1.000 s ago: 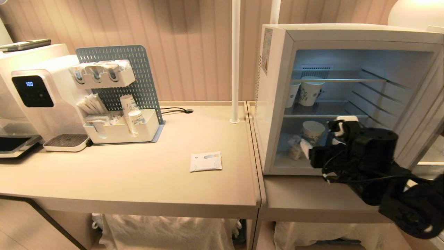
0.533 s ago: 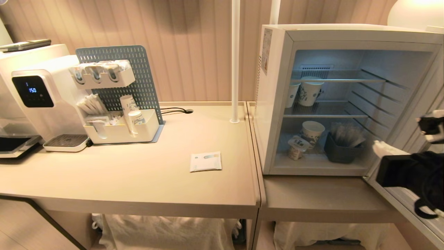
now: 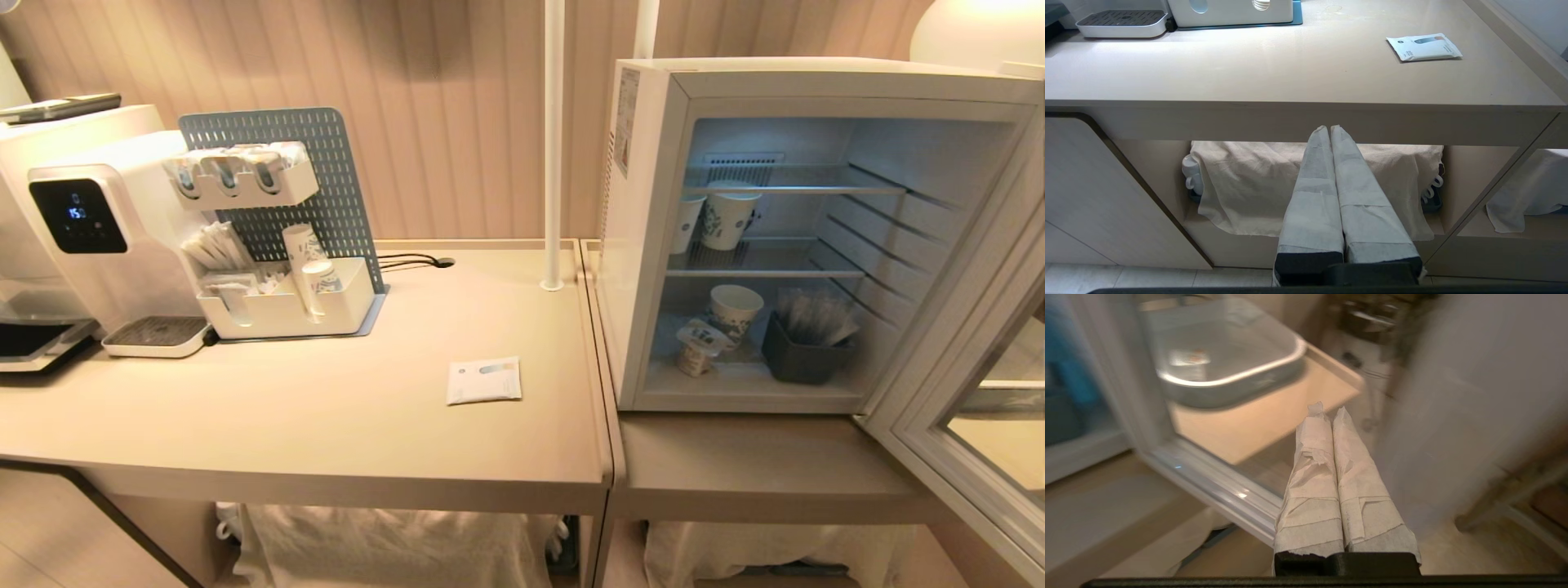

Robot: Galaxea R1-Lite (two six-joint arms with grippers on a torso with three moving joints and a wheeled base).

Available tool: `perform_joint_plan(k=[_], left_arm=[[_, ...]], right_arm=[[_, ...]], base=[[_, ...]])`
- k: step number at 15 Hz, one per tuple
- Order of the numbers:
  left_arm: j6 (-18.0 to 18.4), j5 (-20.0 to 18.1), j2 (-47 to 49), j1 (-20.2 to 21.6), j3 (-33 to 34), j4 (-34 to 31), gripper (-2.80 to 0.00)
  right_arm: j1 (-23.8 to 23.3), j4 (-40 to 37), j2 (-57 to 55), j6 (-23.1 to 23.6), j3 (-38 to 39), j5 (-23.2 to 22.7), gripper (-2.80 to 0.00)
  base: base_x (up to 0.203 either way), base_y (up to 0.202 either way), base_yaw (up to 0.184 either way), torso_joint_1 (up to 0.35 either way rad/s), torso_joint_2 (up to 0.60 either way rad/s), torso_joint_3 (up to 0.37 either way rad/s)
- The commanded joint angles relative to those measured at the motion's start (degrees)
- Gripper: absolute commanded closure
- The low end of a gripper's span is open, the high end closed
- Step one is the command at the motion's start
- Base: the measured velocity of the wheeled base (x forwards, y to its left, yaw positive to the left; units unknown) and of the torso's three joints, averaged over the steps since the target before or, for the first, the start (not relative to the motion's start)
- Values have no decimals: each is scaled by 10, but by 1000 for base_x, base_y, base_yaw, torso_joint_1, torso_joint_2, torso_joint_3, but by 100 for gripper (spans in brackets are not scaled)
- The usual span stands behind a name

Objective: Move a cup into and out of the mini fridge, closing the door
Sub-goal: Close the freezer door

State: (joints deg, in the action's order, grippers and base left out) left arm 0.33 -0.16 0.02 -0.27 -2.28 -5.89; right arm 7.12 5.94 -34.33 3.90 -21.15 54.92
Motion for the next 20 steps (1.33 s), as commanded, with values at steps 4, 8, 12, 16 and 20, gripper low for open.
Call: perform_joint_plan(k=[4,8,12,16,20], left_arm=[[0,0,0,0,0,0,0],[0,0,0,0,0,0,0],[0,0,0,0,0,0,0],[-2,0,0,0,0,0,0],[10,-2,1,0,4,4,0]], right_arm=[[-54,-63,239,-1,82,-52,0],[-64,-16,329,-12,188,-459,0],[-67,-89,344,-45,202,-542,0],[-67,-87,343,-33,203,-546,0],[-67,-63,342,-37,212,-547,0]], base=[[0,0,0,0,0,0],[0,0,0,0,0,0],[0,0,0,0,0,0],[0,0,0,0,0,0],[0,0,0,0,0,0]])
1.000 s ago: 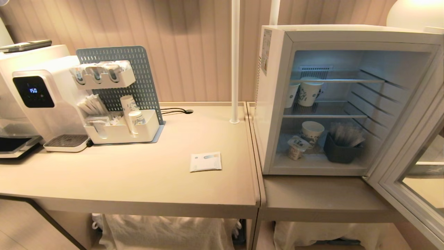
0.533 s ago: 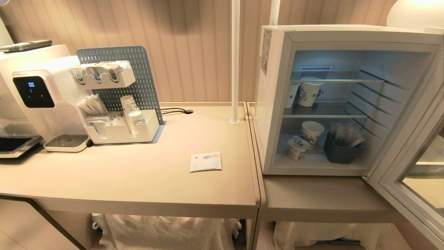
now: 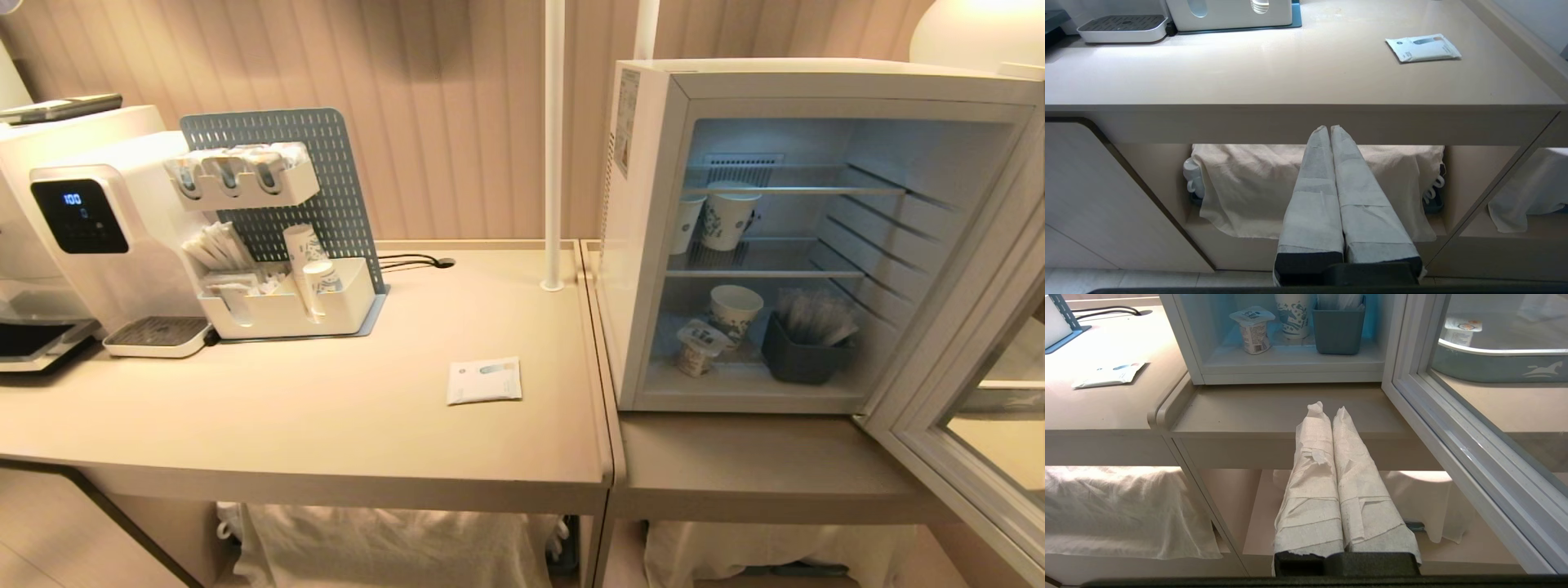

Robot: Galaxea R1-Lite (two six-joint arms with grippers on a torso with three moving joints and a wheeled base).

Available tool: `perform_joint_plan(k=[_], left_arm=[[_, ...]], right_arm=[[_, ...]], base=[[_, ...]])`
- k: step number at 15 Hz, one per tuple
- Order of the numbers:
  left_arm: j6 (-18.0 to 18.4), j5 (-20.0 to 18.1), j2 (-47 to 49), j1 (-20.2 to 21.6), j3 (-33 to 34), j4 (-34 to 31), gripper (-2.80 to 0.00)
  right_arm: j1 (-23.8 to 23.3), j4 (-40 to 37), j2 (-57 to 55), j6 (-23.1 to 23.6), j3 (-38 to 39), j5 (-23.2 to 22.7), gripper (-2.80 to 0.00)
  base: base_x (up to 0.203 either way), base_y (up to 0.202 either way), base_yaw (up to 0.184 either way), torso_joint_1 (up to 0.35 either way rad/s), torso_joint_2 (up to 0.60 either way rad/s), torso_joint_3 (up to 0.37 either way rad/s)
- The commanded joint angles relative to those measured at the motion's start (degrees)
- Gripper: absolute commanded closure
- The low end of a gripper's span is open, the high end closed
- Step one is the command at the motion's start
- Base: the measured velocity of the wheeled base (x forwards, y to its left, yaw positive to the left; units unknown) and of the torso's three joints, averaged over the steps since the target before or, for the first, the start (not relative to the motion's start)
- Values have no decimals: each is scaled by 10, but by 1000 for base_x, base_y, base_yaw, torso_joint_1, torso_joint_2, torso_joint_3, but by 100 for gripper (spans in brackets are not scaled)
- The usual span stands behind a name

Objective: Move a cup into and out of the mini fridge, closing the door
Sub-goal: Close the freezer door

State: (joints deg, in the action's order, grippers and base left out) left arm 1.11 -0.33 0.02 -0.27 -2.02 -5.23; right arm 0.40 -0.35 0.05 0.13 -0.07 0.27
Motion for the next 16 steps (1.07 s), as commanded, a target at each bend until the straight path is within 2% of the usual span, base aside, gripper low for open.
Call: perform_joint_plan(k=[1,2,4,11,16], left_arm=[[-5,1,1,1,5,13,0],[-18,5,1,1,15,45,0],[-26,7,1,0,20,55,0],[7,3,0,0,21,51,0],[12,2,0,0,20,50,0]], right_arm=[[0,0,-1,0,1,0,0],[0,0,-1,0,1,0,0],[0,0,-1,0,1,0,0],[-1,0,-1,0,1,0,0],[-1,0,-1,0,1,0,0]], base=[[0,0,0,0,0,0],[0,0,0,0,0,0],[0,0,0,0,0,0],[-7,0,0,0,0,0],[-179,0,-1,-1,2,4]])
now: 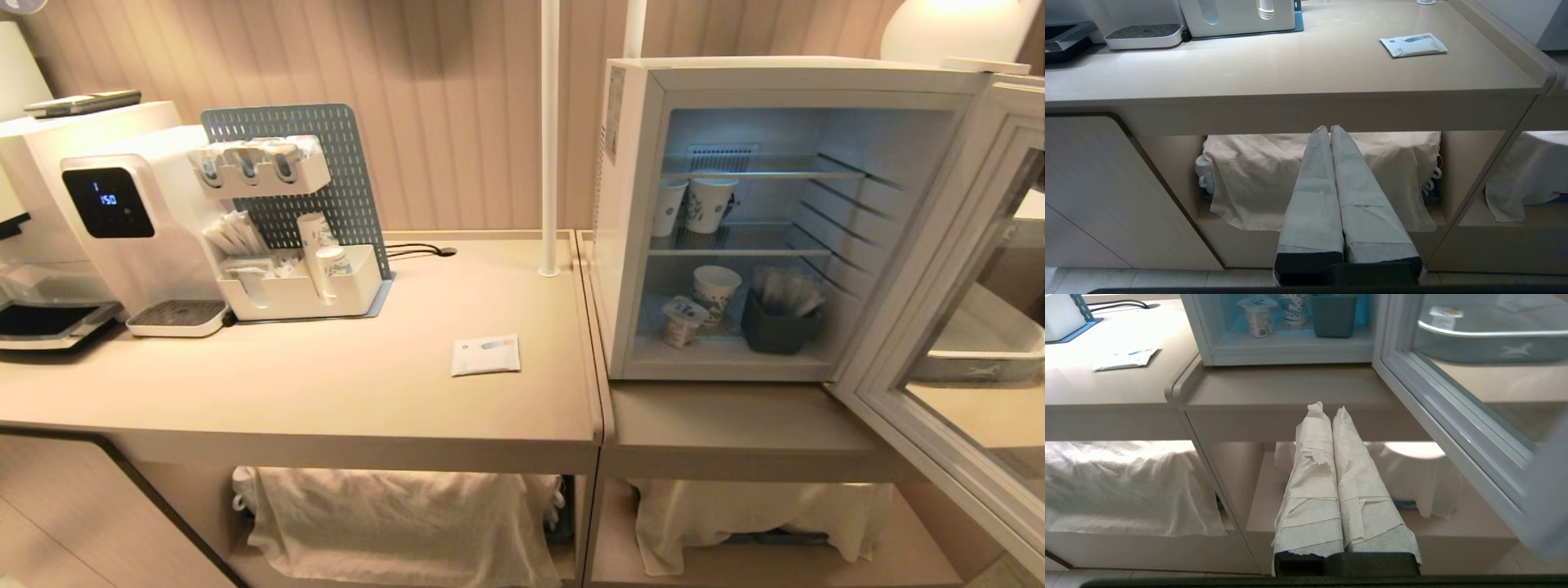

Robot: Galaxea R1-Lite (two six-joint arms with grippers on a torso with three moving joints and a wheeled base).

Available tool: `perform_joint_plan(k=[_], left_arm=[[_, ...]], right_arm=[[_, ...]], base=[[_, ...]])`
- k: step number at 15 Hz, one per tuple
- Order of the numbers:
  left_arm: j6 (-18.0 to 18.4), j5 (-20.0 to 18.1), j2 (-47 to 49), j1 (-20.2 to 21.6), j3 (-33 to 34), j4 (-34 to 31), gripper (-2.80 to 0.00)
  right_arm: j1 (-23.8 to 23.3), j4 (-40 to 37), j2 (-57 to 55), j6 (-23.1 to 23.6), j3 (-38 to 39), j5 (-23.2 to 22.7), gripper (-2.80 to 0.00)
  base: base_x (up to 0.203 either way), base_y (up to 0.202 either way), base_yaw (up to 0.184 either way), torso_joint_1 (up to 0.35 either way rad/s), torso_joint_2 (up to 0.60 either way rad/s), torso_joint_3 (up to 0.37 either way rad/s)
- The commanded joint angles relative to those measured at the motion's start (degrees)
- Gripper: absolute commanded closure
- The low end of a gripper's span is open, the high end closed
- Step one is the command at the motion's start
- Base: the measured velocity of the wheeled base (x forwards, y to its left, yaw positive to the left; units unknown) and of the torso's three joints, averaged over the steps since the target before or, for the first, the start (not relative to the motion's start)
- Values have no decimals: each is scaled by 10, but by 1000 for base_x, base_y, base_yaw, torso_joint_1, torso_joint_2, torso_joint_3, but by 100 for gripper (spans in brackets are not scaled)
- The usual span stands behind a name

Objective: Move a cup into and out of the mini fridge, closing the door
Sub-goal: Close the freezer door

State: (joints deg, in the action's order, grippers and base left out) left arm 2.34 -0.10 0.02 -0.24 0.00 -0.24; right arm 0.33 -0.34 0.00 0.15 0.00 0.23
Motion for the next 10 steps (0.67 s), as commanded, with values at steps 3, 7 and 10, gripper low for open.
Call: perform_joint_plan(k=[3,7,10], left_arm=[[-1,0,1,0,0,-1,0],[9,-1,1,0,-1,0,0],[21,-3,1,0,0,0,0]], right_arm=[[0,0,-1,0,0,0,0],[0,0,-2,0,0,0,0],[0,0,-2,0,0,0,0]], base=[[-187,0,-1,3,2,0],[-48,0,-1,-1,-1,3],[14,5,-3,1,4,-1]])
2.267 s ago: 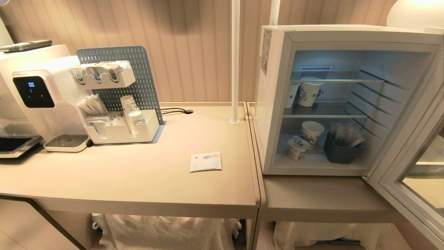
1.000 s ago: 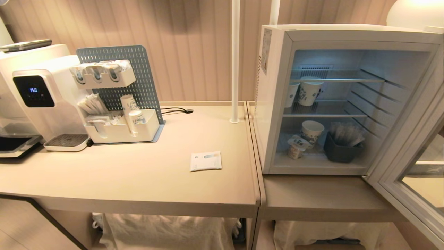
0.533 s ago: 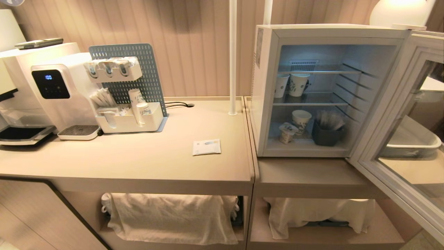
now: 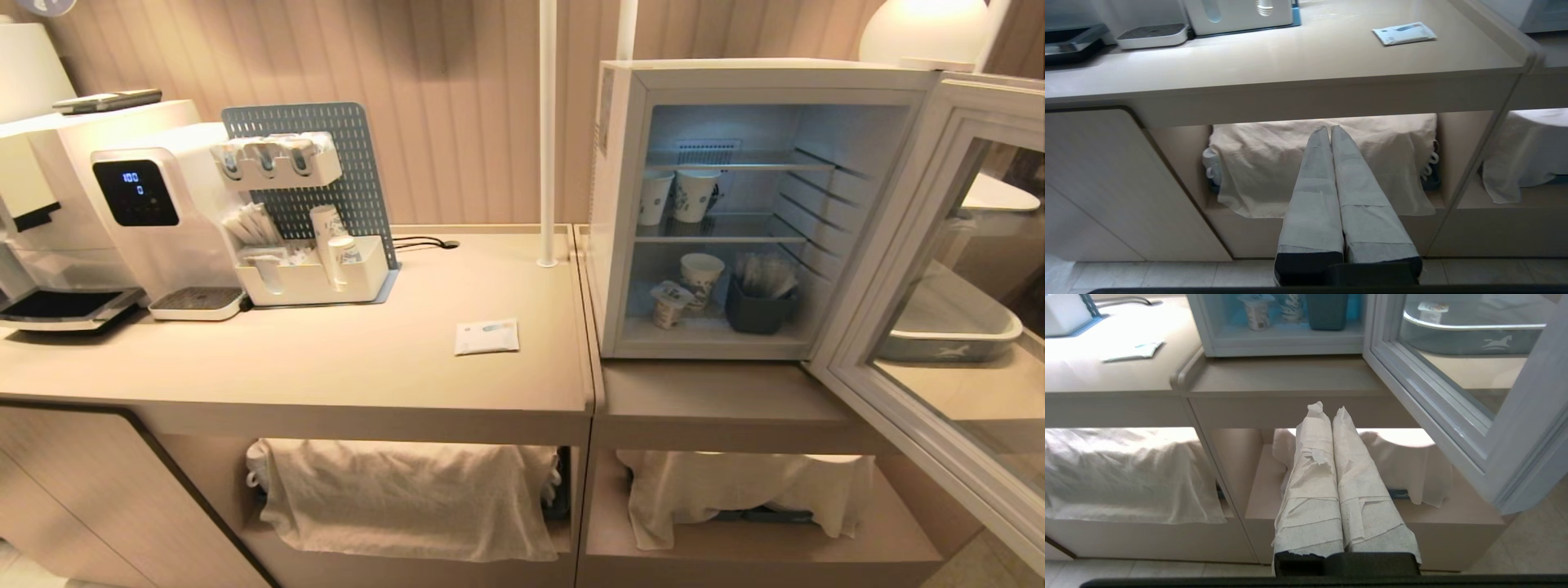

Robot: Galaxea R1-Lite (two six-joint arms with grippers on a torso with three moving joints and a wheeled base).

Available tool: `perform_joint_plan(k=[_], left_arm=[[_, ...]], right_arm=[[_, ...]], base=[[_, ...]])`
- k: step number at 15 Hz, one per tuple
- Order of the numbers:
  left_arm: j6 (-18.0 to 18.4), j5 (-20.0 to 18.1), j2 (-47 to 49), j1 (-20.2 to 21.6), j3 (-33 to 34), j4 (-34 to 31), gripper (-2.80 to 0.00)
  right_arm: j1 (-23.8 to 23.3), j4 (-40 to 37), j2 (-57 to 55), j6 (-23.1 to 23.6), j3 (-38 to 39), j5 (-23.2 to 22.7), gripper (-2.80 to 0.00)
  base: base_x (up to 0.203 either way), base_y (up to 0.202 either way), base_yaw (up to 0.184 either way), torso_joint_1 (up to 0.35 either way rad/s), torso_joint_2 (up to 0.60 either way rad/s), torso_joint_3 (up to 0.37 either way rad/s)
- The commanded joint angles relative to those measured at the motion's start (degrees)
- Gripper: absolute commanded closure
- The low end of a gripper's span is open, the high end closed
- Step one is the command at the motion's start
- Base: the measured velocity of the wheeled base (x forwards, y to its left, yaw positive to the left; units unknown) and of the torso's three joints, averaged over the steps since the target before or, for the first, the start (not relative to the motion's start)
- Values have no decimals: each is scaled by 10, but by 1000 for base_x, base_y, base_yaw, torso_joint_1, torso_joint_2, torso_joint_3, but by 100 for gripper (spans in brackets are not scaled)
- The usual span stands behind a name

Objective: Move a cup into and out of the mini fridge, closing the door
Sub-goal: Close the freezer door

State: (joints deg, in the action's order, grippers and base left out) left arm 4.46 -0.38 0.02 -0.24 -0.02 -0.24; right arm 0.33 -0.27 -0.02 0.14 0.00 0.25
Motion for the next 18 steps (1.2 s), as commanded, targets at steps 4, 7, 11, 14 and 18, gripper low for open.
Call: perform_joint_plan(k=[4,7,11,14,18], left_arm=[[-1,0,1,0,0,0,0],[-1,0,1,0,0,0,0],[-1,0,1,0,0,0,0],[-1,0,1,0,0,0,0],[-1,0,1,0,0,0,0]], right_arm=[[0,-1,-2,0,0,0,0],[0,-1,-2,1,0,0,0],[0,-2,-2,1,0,0,0],[0,-2,-2,1,0,0,0],[0,-2,-2,1,0,0,0]], base=[[-1,-169,1,4,2,0],[1,-197,0,2,3,4],[1,-195,1,4,0,4],[1,-195,1,5,3,2],[1,-191,1,4,3,3]])
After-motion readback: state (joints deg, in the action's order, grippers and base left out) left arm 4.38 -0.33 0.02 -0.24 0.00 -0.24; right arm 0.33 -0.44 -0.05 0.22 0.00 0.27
